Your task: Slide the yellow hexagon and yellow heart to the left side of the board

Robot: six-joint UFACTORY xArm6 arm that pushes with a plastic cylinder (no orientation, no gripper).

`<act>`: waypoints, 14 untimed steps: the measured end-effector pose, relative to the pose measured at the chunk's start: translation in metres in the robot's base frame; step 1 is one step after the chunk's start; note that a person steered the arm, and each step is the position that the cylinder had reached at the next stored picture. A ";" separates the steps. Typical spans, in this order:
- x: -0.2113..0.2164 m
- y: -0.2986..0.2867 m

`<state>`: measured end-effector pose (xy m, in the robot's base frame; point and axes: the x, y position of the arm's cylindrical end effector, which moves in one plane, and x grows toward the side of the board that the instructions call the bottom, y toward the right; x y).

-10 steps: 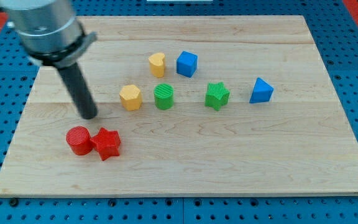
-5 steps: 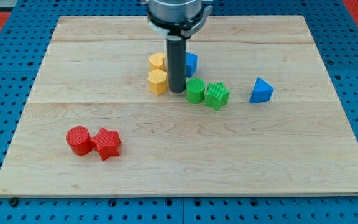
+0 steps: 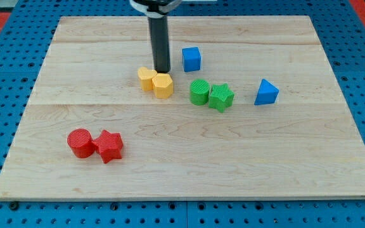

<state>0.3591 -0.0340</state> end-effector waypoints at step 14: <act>0.089 0.046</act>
<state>0.4483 0.0119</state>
